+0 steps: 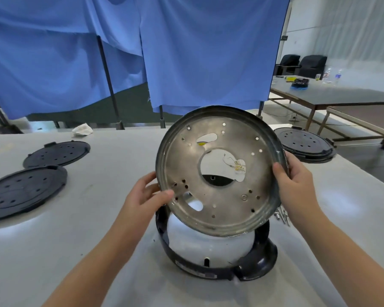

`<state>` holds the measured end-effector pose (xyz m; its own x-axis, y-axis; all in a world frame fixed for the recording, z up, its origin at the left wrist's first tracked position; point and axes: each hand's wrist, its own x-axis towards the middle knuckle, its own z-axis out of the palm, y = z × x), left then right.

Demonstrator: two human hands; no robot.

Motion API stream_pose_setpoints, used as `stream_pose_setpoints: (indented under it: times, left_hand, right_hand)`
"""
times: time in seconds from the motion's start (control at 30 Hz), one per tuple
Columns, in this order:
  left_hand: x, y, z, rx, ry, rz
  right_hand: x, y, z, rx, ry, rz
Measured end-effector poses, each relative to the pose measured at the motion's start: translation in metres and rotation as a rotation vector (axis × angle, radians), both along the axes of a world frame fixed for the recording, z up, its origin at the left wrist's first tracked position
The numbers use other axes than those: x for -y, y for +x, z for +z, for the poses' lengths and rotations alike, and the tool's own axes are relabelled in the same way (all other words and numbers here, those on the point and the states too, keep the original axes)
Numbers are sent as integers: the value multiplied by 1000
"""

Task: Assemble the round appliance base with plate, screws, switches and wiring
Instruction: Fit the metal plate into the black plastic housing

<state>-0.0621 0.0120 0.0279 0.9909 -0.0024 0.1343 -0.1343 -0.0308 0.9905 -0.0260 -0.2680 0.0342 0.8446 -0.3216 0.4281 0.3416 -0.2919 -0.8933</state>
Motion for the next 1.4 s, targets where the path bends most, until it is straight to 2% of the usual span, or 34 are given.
stream_pose_setpoints:
  times: [0.27,0.43,0.53,0.77,1.1,1.4]
  left_hand:
    - [-5,5,-2,-26,18,-60]
    - [-8,10,0,-63,-133,-86]
    - [-14,16,3,-75,-183,-32]
    - [-25,34,13,-146,-250,-6]
    - [-30,33,22,-275,-432,-138]
    - [-32,32,24,-376,-423,-141]
  right_hand:
    - [4,-4,-3,-53,186,25]
    - [7,-5,0,-142,264,68]
    - [5,-3,5,-189,281,92]
    - [-2,-2,8,-190,138,104]
    - [-5,2,23,-174,154,44]
    - [-2,6,22,-203,125,38]
